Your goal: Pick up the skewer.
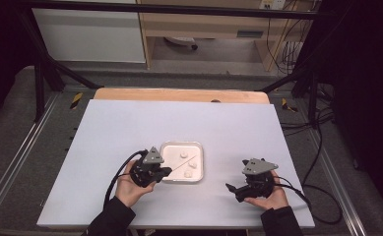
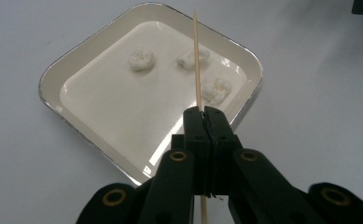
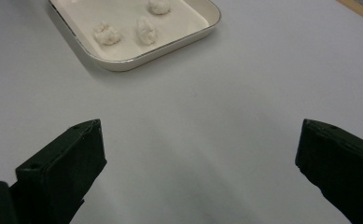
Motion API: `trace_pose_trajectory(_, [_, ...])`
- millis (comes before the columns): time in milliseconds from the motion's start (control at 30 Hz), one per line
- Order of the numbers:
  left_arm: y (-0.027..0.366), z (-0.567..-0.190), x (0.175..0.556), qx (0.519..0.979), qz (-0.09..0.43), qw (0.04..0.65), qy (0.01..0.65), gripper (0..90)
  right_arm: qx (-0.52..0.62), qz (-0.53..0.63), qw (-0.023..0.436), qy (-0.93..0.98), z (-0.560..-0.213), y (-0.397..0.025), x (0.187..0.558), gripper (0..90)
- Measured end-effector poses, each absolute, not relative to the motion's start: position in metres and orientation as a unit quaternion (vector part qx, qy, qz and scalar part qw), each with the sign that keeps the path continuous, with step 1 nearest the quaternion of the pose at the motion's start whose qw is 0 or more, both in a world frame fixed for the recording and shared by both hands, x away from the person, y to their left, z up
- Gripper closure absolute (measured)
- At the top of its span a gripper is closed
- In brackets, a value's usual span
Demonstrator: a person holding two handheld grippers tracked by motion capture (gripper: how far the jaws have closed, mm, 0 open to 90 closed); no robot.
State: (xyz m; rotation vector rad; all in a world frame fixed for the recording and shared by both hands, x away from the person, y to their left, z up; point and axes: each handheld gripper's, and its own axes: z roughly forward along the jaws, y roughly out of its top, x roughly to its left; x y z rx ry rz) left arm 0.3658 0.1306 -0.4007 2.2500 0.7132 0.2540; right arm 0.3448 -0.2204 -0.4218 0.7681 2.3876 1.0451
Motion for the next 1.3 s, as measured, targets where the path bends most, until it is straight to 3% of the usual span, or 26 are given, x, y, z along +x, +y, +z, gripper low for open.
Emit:
trace_pose_trajectory(900, [0.1, -0.391, 0.36, 0.896, 0.088, 0.364, 0.238, 88.6, 0.149, 0.306, 0.262, 0.903, -0.406, -0.176, 0.337, 9.3])
trace_pose_trajectory(1300, [0.08, -0.389, 0.358, 0.907, 0.085, 0.352, 0.215, 88.6, 0.078, 0.28, 0.282, 0.914, -0.403, -0.164, 0.335, 22.9])
